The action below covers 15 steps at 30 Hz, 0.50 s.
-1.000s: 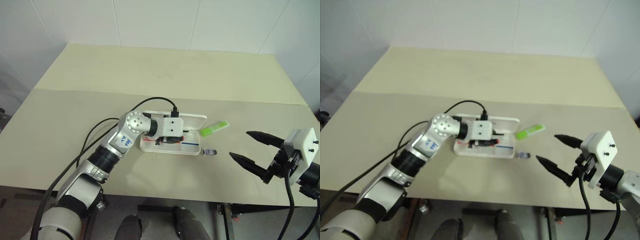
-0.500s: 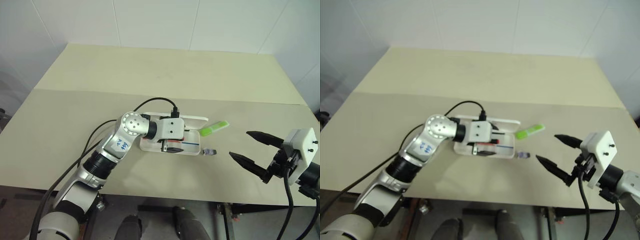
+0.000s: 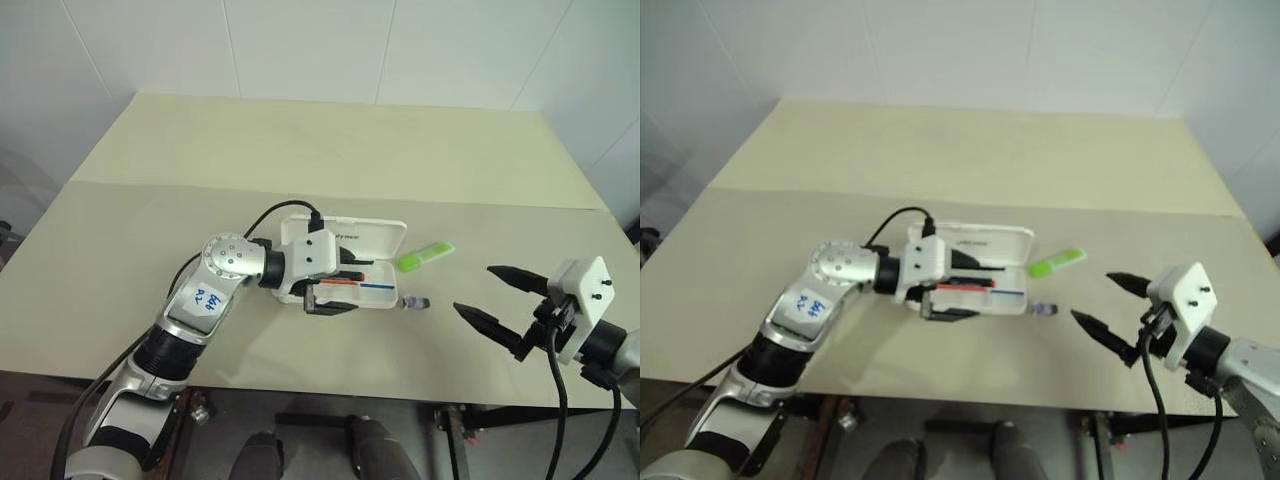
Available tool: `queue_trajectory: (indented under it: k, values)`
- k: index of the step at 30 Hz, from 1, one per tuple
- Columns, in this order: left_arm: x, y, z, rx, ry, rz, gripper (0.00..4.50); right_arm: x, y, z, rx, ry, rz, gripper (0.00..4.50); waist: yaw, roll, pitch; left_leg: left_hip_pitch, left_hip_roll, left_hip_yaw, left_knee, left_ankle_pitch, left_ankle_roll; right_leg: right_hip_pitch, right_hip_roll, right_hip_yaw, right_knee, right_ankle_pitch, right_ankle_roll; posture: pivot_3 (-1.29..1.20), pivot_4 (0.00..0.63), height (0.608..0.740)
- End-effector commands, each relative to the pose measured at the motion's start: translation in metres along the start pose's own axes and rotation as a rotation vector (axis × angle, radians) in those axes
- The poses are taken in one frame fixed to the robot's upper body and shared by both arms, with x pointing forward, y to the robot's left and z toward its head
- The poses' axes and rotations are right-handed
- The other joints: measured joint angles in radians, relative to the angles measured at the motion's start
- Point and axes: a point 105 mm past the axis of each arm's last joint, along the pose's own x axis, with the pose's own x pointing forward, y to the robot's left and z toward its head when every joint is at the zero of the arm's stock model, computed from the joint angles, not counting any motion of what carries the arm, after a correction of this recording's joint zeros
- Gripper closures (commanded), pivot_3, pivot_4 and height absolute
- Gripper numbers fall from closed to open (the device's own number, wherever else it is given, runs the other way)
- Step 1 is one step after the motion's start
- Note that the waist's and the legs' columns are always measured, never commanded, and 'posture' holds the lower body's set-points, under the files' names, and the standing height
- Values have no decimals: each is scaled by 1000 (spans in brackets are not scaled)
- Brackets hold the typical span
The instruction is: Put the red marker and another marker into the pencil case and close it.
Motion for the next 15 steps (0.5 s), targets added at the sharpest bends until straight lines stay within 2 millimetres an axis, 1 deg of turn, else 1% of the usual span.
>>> queue_trajectory:
  k: [1,7,10,12,14,15]
  values:
    - [-1,0,3,10,-8,15,30,2,-1,5,-29,-19,13,0,-1,0,0,0,0,0,0,0,0,0,0,0,-1,0,0,0,150,740]
    - [-4,-6,6,12,-30,-6,30,1,-3,4,-33,-16,12,0,-1,0,0,-1,0,0,-1,0,0,1,0,0,-3,0,1,0,150,740]
    - [-8,-11,17,24,-100,-28,30,1,-6,3,-38,-10,0,0,-1,0,0,-1,0,0,-1,0,0,1,0,0,-4,1,1,0,150,740]
    - [-14,-14,26,18,-160,-38,30,1,-12,3,-47,-2,-28,0,-3,0,0,-1,0,0,-2,0,1,1,0,0,-4,1,1,0,150,740]
    - [-29,-11,38,6,-258,1,30,3,-27,-1,-67,20,-91,0,-5,0,0,-1,1,0,-2,0,1,1,0,0,-4,1,1,0,150,740]
    - [-35,-9,41,1,-289,23,30,5,-32,-3,-72,32,-115,0,-7,0,0,0,1,0,-2,0,1,1,0,0,-4,1,1,0,150,740]
